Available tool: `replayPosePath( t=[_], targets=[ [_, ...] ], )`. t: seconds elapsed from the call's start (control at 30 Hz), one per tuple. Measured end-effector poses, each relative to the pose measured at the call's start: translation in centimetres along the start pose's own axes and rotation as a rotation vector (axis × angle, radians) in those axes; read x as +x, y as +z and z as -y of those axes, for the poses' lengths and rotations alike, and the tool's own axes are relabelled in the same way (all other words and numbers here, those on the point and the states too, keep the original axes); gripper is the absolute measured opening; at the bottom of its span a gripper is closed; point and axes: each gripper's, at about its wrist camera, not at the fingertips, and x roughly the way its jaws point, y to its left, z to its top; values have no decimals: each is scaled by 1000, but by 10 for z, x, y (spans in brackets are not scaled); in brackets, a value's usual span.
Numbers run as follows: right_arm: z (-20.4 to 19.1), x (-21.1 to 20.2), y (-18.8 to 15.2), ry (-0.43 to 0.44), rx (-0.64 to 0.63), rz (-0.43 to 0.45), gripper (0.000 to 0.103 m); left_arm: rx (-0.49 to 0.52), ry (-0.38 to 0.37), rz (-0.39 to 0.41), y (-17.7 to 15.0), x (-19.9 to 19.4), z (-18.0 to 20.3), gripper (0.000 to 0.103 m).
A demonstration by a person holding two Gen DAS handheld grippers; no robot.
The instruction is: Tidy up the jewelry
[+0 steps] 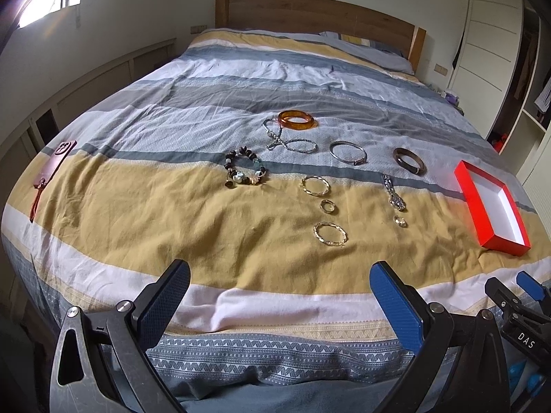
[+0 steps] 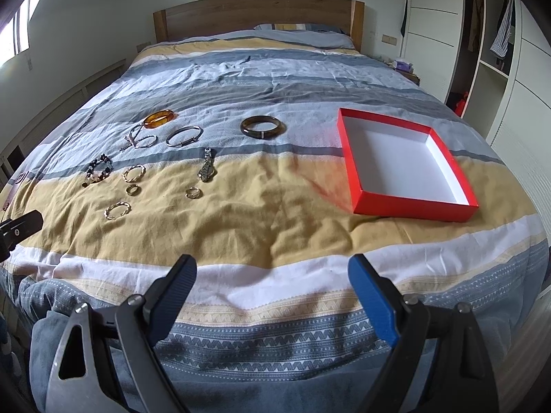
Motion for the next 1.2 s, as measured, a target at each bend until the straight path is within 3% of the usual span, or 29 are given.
replayPosePath(
  t=[0.37,0.7,1.2],
  targets=[
    [-5,5,1,13,-18,-6,89,5,63,18,4,5,-5,102],
    [-11,6,7,36,-35,6,89,6,36,-41,2,22,-5,102],
    [-11,24,19,62,-55,-52,89,25,26,-71,6,44,5,102]
  ],
)
